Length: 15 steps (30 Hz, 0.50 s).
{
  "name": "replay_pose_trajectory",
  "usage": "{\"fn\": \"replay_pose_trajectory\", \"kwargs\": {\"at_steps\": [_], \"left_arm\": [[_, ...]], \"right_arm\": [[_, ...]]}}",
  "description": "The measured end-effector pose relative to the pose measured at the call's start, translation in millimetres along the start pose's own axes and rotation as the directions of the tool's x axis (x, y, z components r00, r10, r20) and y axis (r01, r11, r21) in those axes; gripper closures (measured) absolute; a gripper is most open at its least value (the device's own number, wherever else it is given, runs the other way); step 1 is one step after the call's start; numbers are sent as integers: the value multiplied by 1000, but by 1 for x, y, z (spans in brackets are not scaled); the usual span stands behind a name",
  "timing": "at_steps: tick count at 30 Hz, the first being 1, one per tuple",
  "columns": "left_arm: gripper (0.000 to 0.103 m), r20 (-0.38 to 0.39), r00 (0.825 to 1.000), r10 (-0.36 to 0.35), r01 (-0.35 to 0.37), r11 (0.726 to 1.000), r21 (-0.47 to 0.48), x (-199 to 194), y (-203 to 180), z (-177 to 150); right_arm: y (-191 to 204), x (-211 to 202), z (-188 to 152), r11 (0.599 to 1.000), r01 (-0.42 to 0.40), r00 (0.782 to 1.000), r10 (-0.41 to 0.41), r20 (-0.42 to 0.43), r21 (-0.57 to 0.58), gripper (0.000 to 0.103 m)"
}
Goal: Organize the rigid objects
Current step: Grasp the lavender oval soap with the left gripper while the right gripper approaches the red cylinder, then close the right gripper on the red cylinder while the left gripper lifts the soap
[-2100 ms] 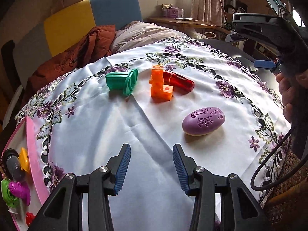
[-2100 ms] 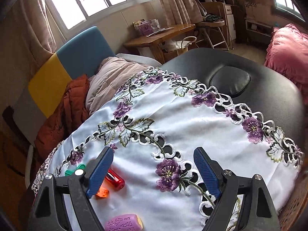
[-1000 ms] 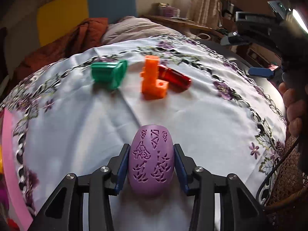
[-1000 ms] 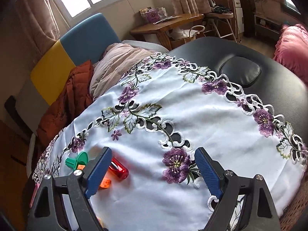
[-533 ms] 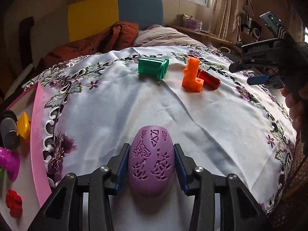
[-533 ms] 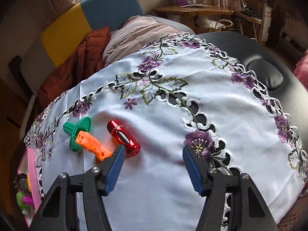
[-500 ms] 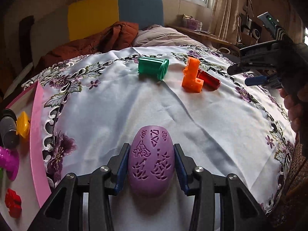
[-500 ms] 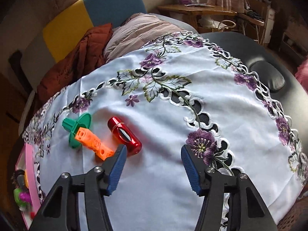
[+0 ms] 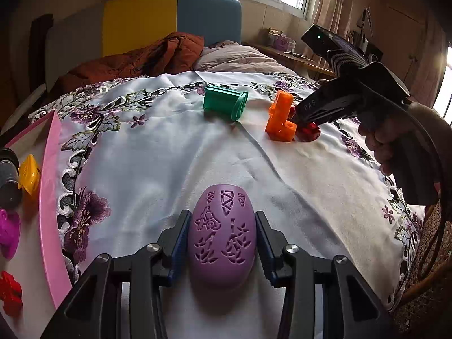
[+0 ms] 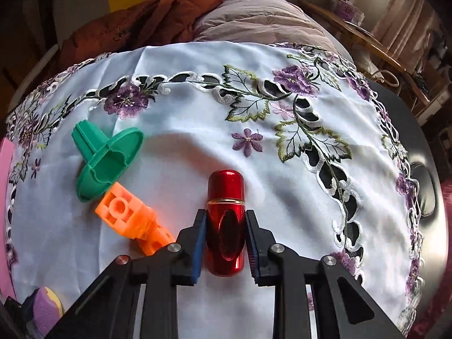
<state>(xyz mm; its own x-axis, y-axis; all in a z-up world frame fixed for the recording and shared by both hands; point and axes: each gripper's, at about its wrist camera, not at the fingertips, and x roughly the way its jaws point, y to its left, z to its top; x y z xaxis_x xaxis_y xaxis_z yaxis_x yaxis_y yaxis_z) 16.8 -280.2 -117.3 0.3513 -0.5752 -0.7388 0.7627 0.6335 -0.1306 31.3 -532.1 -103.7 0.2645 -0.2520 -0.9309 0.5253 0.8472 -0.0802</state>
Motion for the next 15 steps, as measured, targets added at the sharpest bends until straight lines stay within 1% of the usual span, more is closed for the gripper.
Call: {"fn": "replay_pose_trajectory", "kwargs": {"at_steps": [5,7,8,10,12,15], "left_arm": [[59,2,1000,7,-7,1000,4,0,-1,0],[59,2,1000,11,-11,1000,5,0,-1,0],[59,1,1000,14,-14,1000,7,0,-2,0],[59,-1,1000,19,-19,1000,10,0,-3,0],[59,-3,1000,28,-28,1000,3,-2,-3,0],[59,-9,999,54,-54,998,-16,-8,-2,-1]], "right_arm": [[0,-12,-31,1000,-4,998,2,-64,-21,77],[0,-17,-45,999,-43,996,42,-84,-15,76],[2,-19,-50,998,-56,995,54,-84,-22,76],[5,-20,-56,998,-46,997,44,-64,-36,76],[7,-19,-57,998,-40,998,38,-57,-50,76],[5,-19,-60,997,-60,997,58,-41,-58,76]]}}
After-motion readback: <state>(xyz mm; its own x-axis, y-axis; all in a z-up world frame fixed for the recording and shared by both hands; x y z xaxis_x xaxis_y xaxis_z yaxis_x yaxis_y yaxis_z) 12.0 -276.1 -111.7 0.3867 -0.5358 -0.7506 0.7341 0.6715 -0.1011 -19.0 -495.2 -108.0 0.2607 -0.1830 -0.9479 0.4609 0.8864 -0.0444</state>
